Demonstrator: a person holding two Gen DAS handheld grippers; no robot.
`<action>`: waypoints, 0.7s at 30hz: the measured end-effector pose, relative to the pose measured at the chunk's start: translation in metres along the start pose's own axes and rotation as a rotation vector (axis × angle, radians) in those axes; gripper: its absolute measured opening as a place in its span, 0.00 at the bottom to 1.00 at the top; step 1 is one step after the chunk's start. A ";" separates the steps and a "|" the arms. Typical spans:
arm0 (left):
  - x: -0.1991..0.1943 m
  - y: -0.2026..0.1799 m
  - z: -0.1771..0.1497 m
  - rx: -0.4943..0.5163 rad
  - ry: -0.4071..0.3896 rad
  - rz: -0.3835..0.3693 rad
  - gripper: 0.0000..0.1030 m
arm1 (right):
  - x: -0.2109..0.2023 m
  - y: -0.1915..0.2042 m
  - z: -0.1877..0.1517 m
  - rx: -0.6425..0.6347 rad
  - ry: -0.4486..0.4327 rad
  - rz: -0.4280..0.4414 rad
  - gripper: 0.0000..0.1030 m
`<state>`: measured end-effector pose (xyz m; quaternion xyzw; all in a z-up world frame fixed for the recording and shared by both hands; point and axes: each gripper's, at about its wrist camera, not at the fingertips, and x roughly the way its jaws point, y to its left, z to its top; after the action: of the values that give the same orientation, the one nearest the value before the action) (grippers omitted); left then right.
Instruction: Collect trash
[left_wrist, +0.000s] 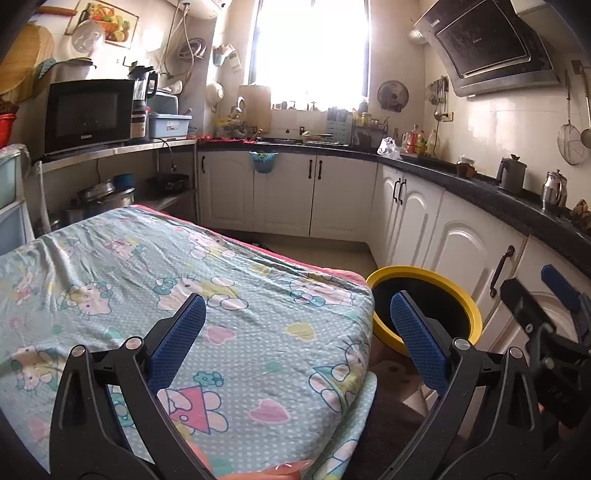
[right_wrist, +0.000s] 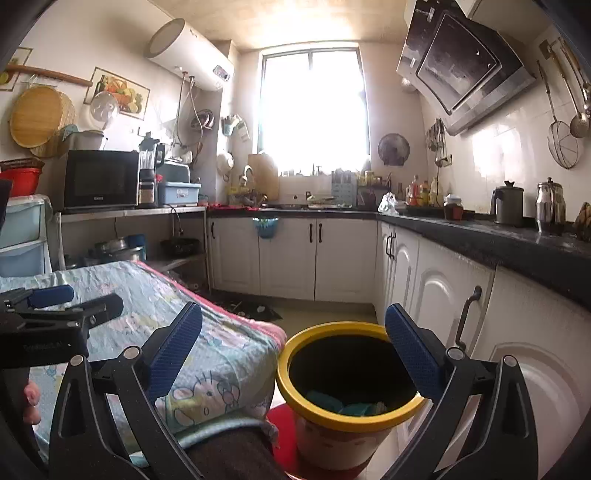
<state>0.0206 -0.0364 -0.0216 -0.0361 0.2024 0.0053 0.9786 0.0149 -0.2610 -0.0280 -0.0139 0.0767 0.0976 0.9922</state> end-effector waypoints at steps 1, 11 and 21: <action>0.000 -0.001 0.000 -0.003 0.001 -0.001 0.90 | 0.000 0.000 -0.001 0.001 0.002 0.003 0.94; -0.001 -0.006 -0.001 0.018 -0.003 -0.007 0.90 | 0.003 -0.001 -0.004 0.030 0.023 0.001 0.94; -0.002 -0.004 0.001 0.008 -0.011 0.003 0.90 | 0.003 -0.002 -0.005 0.047 0.028 -0.004 0.94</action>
<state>0.0193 -0.0399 -0.0195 -0.0320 0.1971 0.0060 0.9798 0.0177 -0.2630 -0.0334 0.0079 0.0929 0.0937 0.9912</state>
